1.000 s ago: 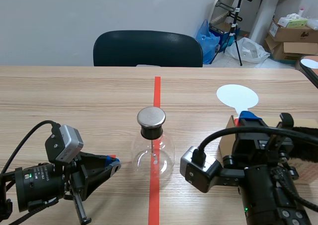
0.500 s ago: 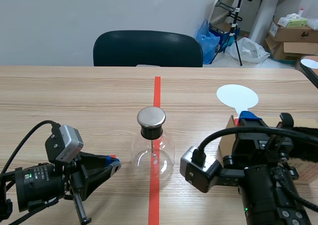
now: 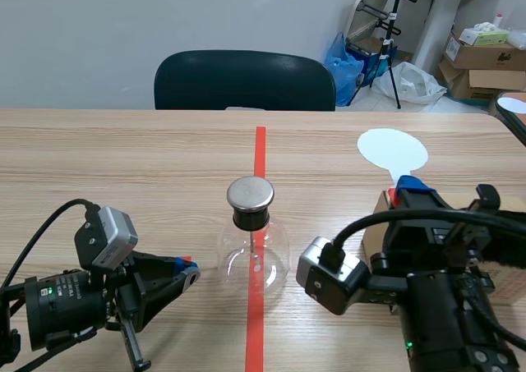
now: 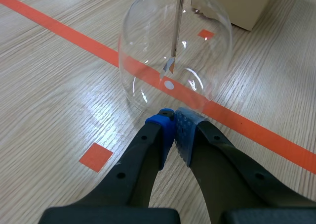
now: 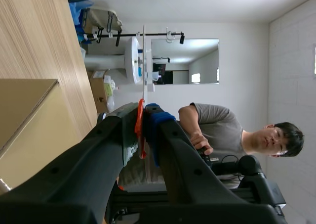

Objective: Do the electroscope experiment

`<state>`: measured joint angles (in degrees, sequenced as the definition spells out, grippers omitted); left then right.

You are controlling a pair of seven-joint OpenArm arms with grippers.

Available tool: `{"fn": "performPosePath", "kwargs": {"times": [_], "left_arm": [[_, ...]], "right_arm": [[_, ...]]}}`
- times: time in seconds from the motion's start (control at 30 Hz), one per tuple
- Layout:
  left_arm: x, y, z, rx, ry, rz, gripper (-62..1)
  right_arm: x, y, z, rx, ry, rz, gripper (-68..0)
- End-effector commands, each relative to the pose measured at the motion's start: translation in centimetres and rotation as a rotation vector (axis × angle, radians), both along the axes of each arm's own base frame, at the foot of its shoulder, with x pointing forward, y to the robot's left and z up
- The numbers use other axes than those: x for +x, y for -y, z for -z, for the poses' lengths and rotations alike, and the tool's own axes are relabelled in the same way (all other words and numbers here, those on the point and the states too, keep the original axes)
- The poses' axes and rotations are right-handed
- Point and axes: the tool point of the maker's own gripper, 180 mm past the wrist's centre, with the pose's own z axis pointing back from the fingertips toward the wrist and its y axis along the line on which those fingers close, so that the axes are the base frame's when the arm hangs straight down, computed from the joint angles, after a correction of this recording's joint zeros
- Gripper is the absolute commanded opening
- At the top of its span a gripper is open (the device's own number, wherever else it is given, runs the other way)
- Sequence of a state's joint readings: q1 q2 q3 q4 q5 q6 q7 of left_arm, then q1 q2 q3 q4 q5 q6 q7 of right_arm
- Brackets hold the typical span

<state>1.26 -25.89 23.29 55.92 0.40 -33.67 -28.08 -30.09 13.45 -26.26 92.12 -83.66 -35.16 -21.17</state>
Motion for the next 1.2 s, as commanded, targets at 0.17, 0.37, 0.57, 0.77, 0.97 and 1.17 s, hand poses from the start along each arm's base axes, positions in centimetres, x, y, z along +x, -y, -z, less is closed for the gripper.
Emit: {"fn": "performPosePath", "kwargs": {"times": [0.17, 0.37, 0.57, 0.77, 0.97, 1.17], "left_arm": [[-0.4, -0.4, -1.4, -0.038, 0.013, 0.007, -57.8], [-3.6, -0.9, -6.1, -0.122, 0.070, 0.089, -57.7], [-7.4, -1.5, -11.4, -0.184, 0.141, 0.153, -57.7], [-10.2, -2.1, -14.7, -0.229, 0.165, 0.170, -57.7], [-10.7, -2.3, -15.3, -0.214, 0.171, 0.172, -55.6], [-10.6, -2.4, -15.4, -0.212, 0.181, 0.172, -5.6]], "right_arm": [[-1.2, 1.0, -1.6, -0.013, 0.059, -0.041, -66.5], [-1.8, 2.9, -2.1, -0.030, 0.094, -0.054, -66.5], [-2.2, 4.6, -1.9, -0.026, 0.104, -0.064, -66.5], [-2.7, 5.4, 0.2, -0.024, 0.052, -0.066, -66.5], [-2.6, 6.1, 2.1, -0.003, 0.015, -0.050, -66.5], [-2.3, 6.1, 2.7, 0.020, 0.012, -0.061, -66.5]]}}
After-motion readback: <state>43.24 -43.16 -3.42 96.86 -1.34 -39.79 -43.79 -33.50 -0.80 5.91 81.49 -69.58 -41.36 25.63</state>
